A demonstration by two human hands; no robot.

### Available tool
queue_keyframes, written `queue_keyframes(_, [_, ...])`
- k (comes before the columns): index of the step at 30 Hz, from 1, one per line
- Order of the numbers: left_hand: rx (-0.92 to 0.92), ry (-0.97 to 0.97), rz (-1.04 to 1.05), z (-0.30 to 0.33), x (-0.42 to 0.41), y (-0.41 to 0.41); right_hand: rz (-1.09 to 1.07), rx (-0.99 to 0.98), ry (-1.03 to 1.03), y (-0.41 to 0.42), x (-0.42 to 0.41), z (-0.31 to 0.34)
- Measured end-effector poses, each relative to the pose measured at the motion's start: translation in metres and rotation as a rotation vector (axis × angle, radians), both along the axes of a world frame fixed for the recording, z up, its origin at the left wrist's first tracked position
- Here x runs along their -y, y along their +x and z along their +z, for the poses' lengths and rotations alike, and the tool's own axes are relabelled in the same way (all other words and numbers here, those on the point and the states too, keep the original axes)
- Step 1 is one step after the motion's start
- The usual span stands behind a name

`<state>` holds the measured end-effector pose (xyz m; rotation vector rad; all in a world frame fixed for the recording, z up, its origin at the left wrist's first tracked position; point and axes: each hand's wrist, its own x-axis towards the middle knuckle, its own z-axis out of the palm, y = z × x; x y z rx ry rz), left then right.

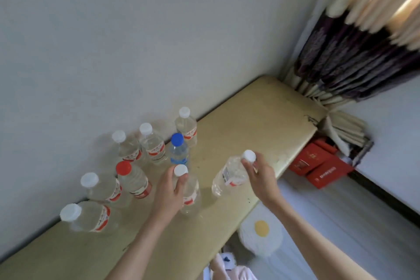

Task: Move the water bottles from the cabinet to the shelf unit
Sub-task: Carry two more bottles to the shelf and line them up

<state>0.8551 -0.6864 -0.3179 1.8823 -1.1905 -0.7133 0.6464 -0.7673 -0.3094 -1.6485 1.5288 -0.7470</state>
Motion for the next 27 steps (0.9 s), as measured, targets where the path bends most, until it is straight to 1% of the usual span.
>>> queue_keyframes(5, [-0.063, -0.054, -0.182, 0.018, 0.005, -0.050, -0.211, 0.071, -0.025, -0.065, -0.049, 0.024])
queue_keyframes(7, [-0.075, -0.103, -0.289, 0.030, 0.008, -0.080, -0.323, 0.124, -0.049, -0.095, -0.071, 0.032])
queue_keyframes(10, [-0.044, -0.185, -0.473, 0.048, 0.003, -0.134, -0.488, 0.190, -0.079, -0.143, -0.107, 0.045])
queue_keyframes(14, [0.011, -0.262, -0.684, 0.073, -0.015, -0.217, -0.661, 0.208, -0.175, -0.217, -0.165, 0.061])
queue_keyframes(19, [-0.066, -0.330, -0.880, 0.090, -0.062, -0.337, -0.850, 0.225, -0.268, -0.317, -0.255, 0.072])
queue_keyframes(23, [-0.138, -0.316, -1.025, 0.087, -0.118, -0.439, -1.019, 0.298, -0.287, -0.401, -0.332, 0.071])
queue_keyframes(27, [-0.170, -0.275, -1.178, 0.079, -0.176, -0.532, -1.168, 0.302, -0.306, -0.463, -0.416, 0.074])
